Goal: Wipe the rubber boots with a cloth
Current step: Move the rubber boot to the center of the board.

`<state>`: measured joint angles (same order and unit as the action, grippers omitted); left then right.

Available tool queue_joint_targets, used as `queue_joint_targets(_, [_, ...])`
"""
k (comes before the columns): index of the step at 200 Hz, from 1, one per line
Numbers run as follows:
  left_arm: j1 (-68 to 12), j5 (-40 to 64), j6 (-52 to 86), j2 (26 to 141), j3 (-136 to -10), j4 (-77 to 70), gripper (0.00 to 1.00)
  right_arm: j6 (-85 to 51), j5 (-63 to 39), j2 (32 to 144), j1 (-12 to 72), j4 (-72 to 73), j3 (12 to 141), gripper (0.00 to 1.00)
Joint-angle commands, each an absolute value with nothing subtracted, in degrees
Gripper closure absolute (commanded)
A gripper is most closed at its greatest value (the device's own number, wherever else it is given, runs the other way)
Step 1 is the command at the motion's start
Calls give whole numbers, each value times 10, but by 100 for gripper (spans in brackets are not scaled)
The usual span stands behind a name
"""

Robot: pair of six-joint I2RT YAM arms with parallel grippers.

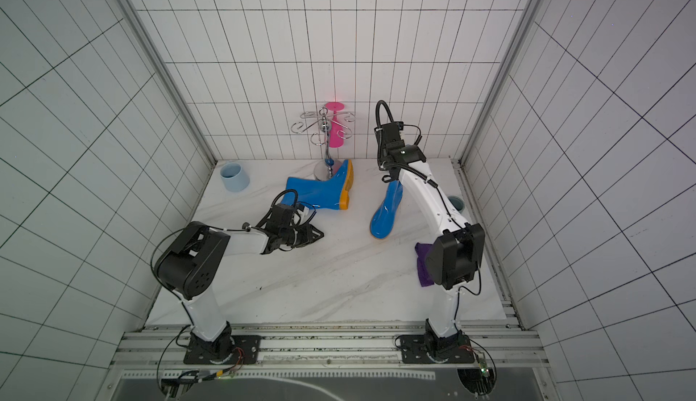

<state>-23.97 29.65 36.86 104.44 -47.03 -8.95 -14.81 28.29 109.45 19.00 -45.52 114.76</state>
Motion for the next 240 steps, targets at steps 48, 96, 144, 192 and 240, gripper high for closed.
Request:
queue_joint_targets(48, [-222,285,359,1065,-488,-82,68,-37,256,1172,157,-420,1302,100])
queue_joint_targets(96, [-211,279,357,1071,-497,-74,68,-6,227,1189,156,-371,1317,100])
queue_joint_targets(144, [-201,274,353,1070,-500,-66,68,1,204,1211,152,-364,1354,100])
queue_joint_targets(192, [-187,254,349,1031,-493,-36,67,-13,228,1212,149,-386,1333,70])
queue_joint_targets(240, [-169,169,362,940,-489,16,58,-34,210,1146,149,-388,1302,54])
